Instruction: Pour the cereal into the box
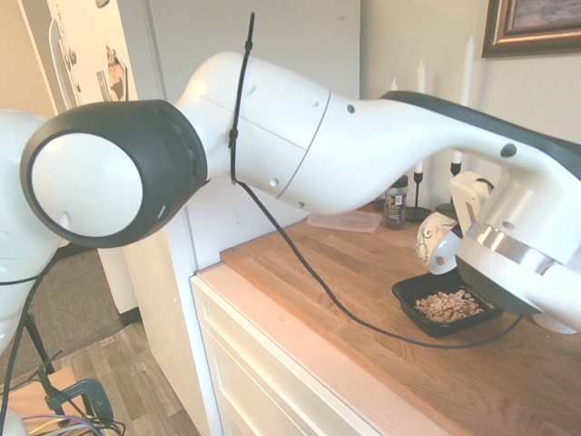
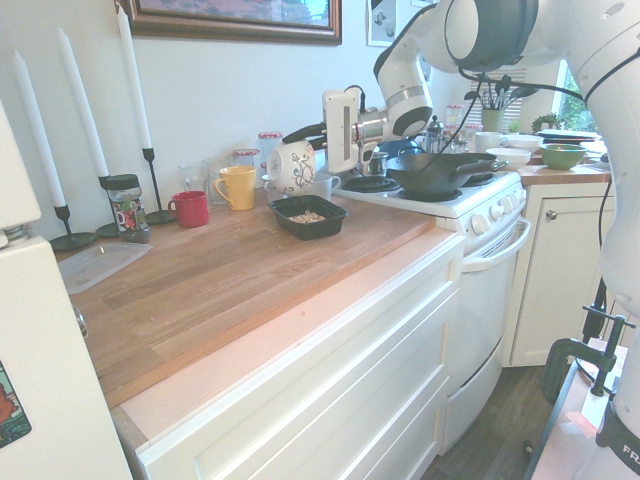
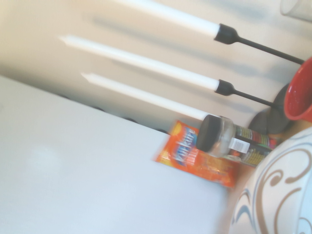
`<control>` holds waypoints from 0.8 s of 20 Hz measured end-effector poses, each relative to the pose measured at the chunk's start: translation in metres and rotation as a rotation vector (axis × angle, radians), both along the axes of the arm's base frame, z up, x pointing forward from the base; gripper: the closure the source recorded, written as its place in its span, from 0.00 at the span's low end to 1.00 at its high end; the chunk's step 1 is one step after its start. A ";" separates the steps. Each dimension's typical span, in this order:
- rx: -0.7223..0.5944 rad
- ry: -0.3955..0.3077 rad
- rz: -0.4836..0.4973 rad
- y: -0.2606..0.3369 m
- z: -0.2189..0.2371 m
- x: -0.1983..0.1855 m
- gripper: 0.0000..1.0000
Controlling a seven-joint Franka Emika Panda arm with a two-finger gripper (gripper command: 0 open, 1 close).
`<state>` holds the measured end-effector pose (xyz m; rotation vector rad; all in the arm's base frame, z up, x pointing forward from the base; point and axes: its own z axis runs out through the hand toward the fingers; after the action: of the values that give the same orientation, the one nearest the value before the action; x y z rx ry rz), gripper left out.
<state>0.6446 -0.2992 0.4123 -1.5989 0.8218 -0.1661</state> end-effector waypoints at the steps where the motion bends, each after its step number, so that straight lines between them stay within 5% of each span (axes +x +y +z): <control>1: -0.063 0.004 -0.005 0.013 0.019 0.004 1.00; 5: -0.220 0.048 -0.011 0.069 0.060 0.015 1.00; 16: -0.882 0.106 -0.161 0.293 0.055 0.039 1.00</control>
<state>0.6831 -0.0060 0.4678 -2.3720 1.0322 -0.6295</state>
